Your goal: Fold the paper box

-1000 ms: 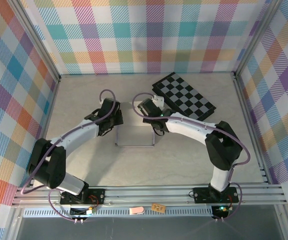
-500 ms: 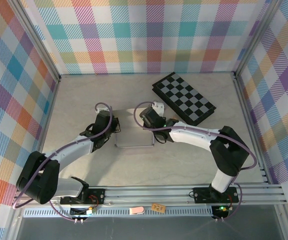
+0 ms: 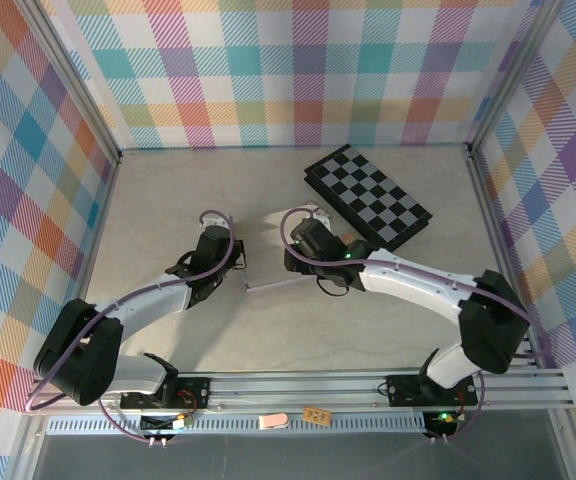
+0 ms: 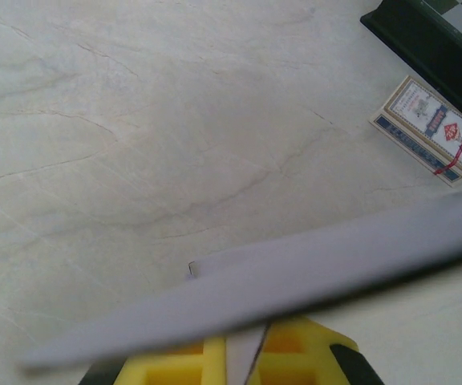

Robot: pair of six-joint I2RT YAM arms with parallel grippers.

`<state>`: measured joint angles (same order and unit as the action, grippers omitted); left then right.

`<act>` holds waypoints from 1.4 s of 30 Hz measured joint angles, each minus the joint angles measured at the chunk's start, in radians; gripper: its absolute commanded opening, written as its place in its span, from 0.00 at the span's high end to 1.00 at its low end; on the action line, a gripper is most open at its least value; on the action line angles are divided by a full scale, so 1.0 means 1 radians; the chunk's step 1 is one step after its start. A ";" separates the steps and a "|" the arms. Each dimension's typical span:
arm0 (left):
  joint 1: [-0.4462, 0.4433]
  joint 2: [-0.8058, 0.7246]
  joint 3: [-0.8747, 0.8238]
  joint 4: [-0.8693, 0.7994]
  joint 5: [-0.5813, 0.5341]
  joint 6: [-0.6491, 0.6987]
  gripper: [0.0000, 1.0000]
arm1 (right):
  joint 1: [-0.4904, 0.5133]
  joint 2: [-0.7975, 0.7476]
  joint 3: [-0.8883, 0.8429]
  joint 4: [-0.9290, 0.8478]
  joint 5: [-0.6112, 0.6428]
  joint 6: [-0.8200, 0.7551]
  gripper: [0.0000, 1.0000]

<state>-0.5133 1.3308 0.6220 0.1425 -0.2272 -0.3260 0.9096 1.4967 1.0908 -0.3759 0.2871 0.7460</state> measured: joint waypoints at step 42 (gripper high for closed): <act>-0.031 0.052 0.068 -0.035 0.001 0.039 1.00 | -0.548 0.488 0.571 -0.442 -0.847 0.107 0.44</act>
<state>-0.5438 1.3830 0.6899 0.1070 -0.2260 -0.2871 0.3614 1.9842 1.6619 -0.8181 -0.5598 0.8528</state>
